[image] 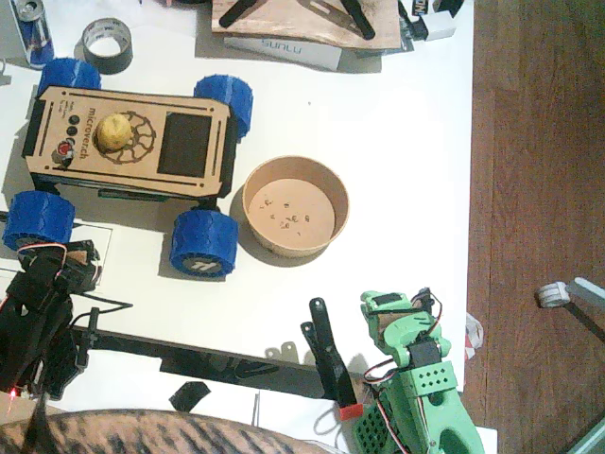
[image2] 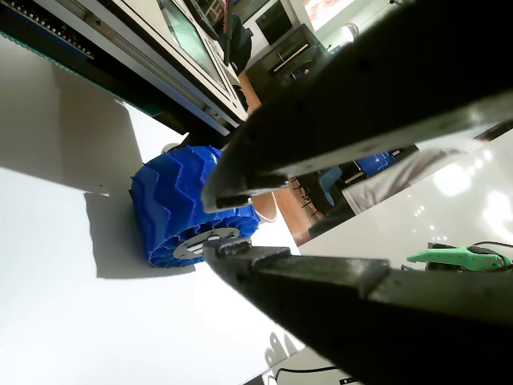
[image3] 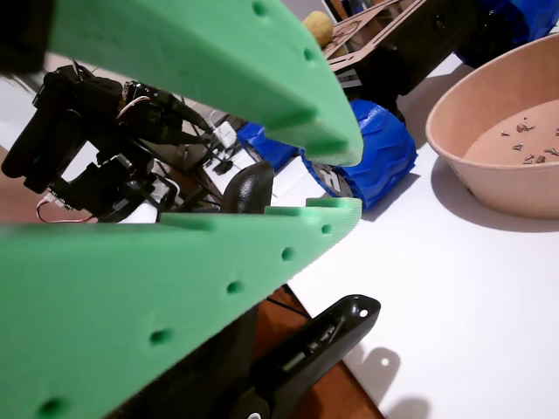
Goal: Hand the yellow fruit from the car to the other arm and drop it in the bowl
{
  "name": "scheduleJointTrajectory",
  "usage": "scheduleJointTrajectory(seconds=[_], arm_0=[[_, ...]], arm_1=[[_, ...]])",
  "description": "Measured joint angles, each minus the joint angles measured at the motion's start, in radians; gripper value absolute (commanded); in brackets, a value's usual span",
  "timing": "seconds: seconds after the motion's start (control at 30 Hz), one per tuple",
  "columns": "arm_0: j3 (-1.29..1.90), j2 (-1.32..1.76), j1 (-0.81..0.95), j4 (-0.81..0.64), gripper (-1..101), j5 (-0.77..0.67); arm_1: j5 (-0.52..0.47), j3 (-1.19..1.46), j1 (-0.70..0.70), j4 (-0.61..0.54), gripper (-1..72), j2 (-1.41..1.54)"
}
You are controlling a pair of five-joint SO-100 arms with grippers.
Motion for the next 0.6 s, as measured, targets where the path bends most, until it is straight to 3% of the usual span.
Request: scheduleJointTrajectory(seconds=[0.13, 0.27, 0.47, 0.6], arm_0=[[0.000, 0.000, 0.000, 0.000, 11, 0.000], [0.000, 0.000, 0.000, 0.000, 7, 0.000], [-0.032, 0.000, 0.000, -0.008, 16, 0.000], [-0.152, -0.094, 0.000, -0.064, 16, -0.002]], arm_1=[[0.000, 0.000, 0.000, 0.000, 0.0, 0.000], [0.000, 0.000, 0.000, 0.000, 0.0, 0.000], [0.000, 0.000, 0.000, 0.000, 0.0, 0.000], [0.000, 0.000, 0.000, 0.000, 0.0, 0.000]])
